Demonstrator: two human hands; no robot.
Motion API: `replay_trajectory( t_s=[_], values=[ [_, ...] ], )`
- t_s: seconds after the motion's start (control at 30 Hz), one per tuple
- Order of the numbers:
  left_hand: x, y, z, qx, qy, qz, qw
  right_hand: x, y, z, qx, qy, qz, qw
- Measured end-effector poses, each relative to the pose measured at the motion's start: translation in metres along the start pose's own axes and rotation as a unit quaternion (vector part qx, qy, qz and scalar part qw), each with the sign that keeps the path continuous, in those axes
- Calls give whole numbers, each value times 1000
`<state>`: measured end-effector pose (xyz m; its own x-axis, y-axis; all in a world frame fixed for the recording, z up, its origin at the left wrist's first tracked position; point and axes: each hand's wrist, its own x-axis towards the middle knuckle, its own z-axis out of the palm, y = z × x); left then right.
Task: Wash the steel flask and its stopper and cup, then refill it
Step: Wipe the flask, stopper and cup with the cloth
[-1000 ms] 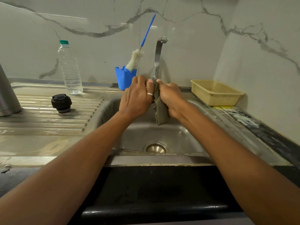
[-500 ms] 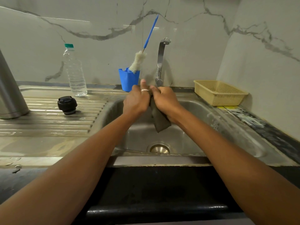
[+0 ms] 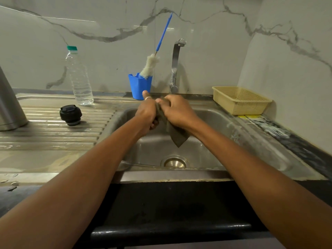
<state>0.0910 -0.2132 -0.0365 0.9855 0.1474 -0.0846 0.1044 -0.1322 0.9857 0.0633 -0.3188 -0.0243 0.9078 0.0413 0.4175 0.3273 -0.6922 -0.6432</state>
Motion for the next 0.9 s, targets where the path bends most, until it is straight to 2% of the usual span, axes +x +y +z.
replay_trajectory(
  t_s=[0.07,0.17,0.27,0.37,0.43,0.57,0.63,0.7,0.73,0.8,0.83,0.9],
  values=[
    [2,-2,-9,-56,-40,-61,996,-3,-1,4,-51,-24,-57,997],
    [2,0,-13,-59,-62,-47,995,-2,-3,1,-45,-16,-64,997],
    [3,2,-5,-50,-59,-36,996,2,-2,-4,-19,7,-16,1000],
    [6,0,3,-22,-62,-18,998,5,5,-7,59,15,61,996],
    [8,-1,5,-10,-62,-4,998,6,7,-8,97,28,81,992],
    [9,-1,5,13,-15,81,996,7,3,-4,136,33,78,987],
    [10,-2,2,15,11,148,989,8,2,-2,174,14,79,981],
    [10,-2,-1,1,12,170,985,8,2,-3,211,-9,66,975],
    [12,-1,-3,-21,-1,150,989,7,2,-4,227,-23,51,972],
    [14,4,-8,-105,-67,38,991,7,5,-4,218,-51,8,975],
    [15,3,-11,-140,-96,-17,985,7,7,-4,176,-63,-17,982],
    [16,0,-16,-141,-108,-72,981,5,9,-6,80,-88,-57,991]
  ],
)
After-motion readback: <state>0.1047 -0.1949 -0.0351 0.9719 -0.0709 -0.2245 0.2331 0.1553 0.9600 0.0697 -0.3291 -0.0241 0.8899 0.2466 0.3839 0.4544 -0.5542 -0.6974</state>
